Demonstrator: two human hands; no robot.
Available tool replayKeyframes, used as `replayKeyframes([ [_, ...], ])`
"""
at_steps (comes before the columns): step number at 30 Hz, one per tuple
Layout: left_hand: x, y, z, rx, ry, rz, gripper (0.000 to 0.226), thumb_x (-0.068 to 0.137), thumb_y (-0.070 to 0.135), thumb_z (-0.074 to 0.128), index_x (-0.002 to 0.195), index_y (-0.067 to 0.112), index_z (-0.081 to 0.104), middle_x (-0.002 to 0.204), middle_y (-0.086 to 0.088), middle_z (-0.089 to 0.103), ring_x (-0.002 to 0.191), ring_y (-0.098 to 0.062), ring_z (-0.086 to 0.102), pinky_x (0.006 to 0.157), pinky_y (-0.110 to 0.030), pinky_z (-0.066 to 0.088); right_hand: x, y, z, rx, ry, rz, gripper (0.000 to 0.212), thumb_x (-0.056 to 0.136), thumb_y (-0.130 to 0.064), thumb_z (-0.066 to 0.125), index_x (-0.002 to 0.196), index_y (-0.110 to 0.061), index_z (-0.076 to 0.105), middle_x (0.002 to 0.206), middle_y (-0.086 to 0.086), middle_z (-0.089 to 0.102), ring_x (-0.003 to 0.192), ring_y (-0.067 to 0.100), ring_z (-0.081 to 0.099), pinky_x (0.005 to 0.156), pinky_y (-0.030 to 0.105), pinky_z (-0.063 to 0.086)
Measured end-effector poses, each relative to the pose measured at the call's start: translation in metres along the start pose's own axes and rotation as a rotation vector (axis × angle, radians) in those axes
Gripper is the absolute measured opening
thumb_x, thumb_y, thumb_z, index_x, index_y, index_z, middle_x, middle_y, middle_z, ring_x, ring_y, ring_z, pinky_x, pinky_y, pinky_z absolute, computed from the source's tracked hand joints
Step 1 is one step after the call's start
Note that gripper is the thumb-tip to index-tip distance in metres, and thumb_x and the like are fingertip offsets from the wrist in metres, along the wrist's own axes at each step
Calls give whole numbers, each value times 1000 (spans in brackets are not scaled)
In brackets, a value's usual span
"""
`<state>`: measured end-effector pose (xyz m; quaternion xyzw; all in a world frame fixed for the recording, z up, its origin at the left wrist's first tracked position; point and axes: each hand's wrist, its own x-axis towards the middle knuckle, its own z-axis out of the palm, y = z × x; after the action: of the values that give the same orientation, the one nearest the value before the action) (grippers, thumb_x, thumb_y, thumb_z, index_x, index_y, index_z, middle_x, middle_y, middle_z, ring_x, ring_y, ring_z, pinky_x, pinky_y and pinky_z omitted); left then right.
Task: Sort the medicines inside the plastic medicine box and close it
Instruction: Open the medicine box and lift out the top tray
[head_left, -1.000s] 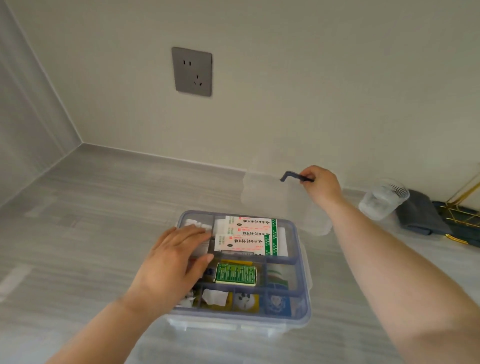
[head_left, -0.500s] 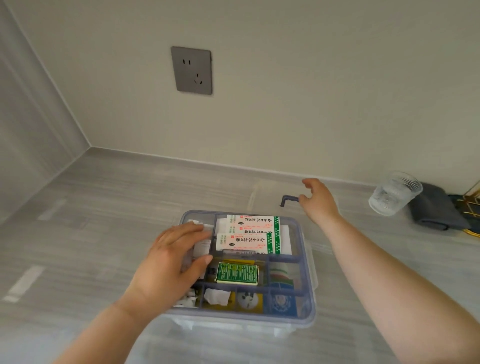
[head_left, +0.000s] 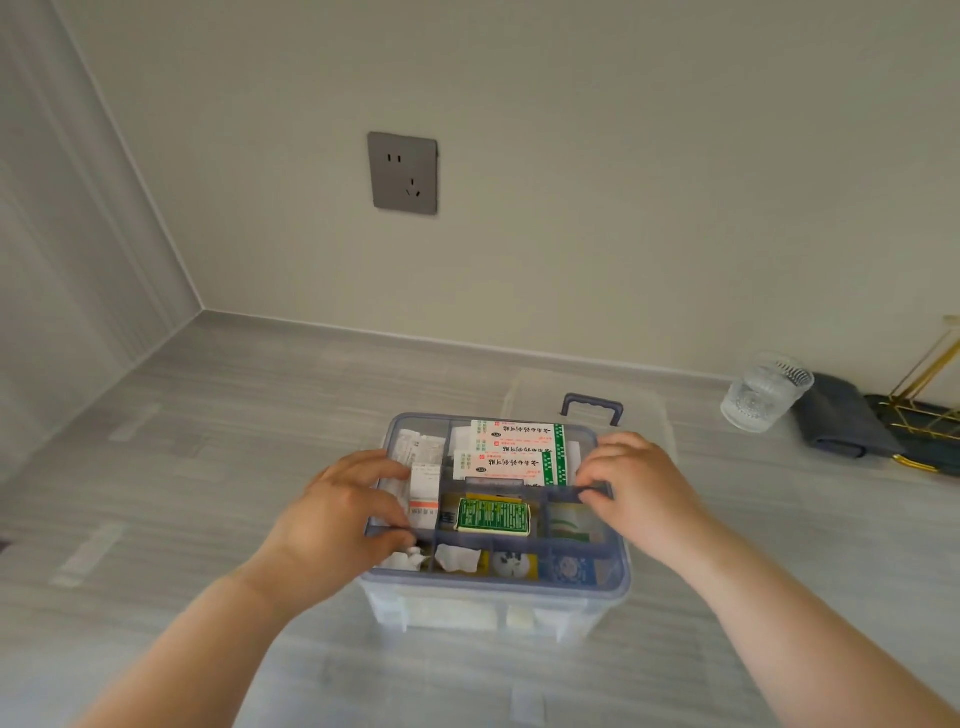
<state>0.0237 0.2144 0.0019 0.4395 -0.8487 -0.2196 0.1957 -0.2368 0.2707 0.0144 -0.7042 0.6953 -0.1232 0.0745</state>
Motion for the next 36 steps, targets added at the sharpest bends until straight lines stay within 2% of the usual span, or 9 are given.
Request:
replayKeyframes([
  [6,-4,-3,3,-233,58,-138,48,67,6,74,110,21,58,136,5,34,120,-6,32,98,-16,28,1,-2,-1,114,79,43,18,82,-16,59,95,-13,70,115,0,66,118,17,42,97,23,29],
  [11,-6,4,0,-347,73,-97,42,67,1,72,51,39,63,123,12,44,113,-10,42,98,-24,33,3,-3,-9,192,103,64,15,81,-13,60,90,-9,71,128,1,56,124,16,39,94,14,22],
  [15,1,7,-9,-433,196,-82,50,61,-7,73,48,40,63,117,15,45,103,-5,48,79,8,30,6,-7,-18,323,156,103,11,79,-8,62,82,-8,72,138,0,43,124,13,39,96,15,25],
  [22,52,1,-35,-840,431,-184,58,82,-1,54,130,27,35,125,18,44,101,10,50,78,-2,40,59,-25,-32,464,262,135,16,78,-3,61,92,-6,69,136,7,42,109,5,40,86,3,25],
  [24,70,-4,-41,-854,468,-207,52,88,8,46,135,24,28,122,17,41,106,6,45,81,-4,37,83,-29,-32,540,199,139,36,80,-3,58,115,-14,56,141,7,34,120,11,38,100,5,21],
  [27,101,-19,-49,-889,461,-234,42,92,13,40,133,22,34,122,12,43,111,-3,42,82,-8,39,123,-37,-34,894,108,267,61,86,-6,49,137,-28,21,148,3,22,125,15,33,111,41,30],
  [29,121,-34,-53,-1056,448,-275,37,93,13,35,130,19,39,118,7,48,105,-6,48,75,-7,44,149,-33,-33,1199,104,353,61,89,-5,44,140,-24,14,146,7,25,124,20,39,106,38,35],
  [32,142,-66,-47,-1070,438,-337,37,95,17,31,131,15,37,121,3,46,111,-11,45,93,-22,36,178,-28,-22,1521,-38,424,17,91,-6,40,97,-20,47,100,4,52,82,18,55,80,27,45],
  [36,155,-104,-23,-1084,436,-432,30,94,15,30,118,20,47,111,3,54,95,-10,55,75,-12,47,210,-17,17,1438,-171,504,22,92,-10,37,73,-13,46,80,6,55,73,18,54,72,28,46],
])
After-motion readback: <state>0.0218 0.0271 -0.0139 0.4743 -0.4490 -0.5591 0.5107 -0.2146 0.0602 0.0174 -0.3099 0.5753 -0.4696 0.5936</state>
